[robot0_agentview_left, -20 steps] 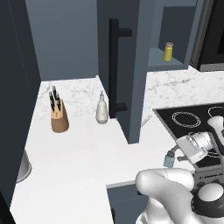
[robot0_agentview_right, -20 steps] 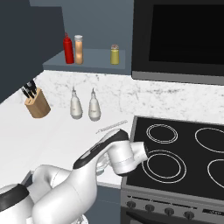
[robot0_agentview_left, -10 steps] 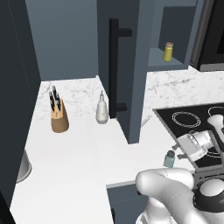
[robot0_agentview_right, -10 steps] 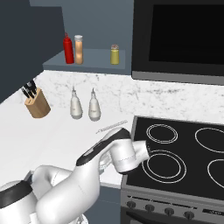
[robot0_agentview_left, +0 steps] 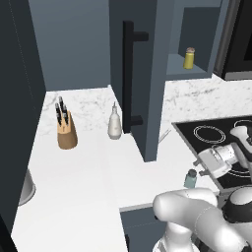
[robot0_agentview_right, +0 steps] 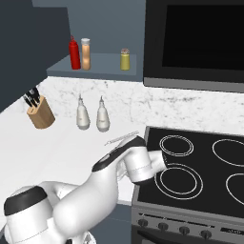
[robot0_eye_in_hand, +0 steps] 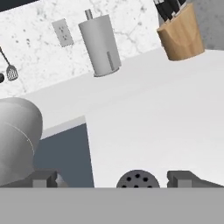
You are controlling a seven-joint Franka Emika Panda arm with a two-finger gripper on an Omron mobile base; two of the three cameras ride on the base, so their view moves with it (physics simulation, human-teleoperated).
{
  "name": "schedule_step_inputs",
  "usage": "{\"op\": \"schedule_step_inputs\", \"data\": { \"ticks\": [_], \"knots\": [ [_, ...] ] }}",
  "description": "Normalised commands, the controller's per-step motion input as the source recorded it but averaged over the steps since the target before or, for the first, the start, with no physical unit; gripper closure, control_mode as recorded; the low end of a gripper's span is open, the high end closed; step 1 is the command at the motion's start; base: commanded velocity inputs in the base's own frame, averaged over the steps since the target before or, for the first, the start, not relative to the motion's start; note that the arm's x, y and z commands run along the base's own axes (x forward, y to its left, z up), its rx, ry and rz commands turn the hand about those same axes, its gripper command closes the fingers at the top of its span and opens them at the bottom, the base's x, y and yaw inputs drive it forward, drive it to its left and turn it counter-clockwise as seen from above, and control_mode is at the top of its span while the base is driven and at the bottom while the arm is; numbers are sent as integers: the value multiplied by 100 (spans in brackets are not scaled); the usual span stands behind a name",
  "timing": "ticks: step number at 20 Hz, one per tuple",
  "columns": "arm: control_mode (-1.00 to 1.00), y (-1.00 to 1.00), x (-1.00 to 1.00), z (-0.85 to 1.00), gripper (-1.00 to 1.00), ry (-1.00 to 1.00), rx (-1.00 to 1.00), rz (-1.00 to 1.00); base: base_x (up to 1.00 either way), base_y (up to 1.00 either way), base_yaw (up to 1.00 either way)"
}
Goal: Put the shaker and condiment bottle from the counter next to their counterparts in the cabinet.
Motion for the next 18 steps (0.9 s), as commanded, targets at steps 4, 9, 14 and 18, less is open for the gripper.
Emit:
{"op": "schedule_step_inputs", "data": {
  "ticks": [4,9,14,18],
  "knots": [
    [-100,-2,11,-30,-100,0,0,4,0,0,0],
    [-100,-9,15,-23,-100,0,0,4,0,0,0],
    [-100,-12,17,-14,-100,0,0,3,0,0,0],
    [-100,-7,10,-14,-100,0,0,2,0,0,0]
  ]
}}
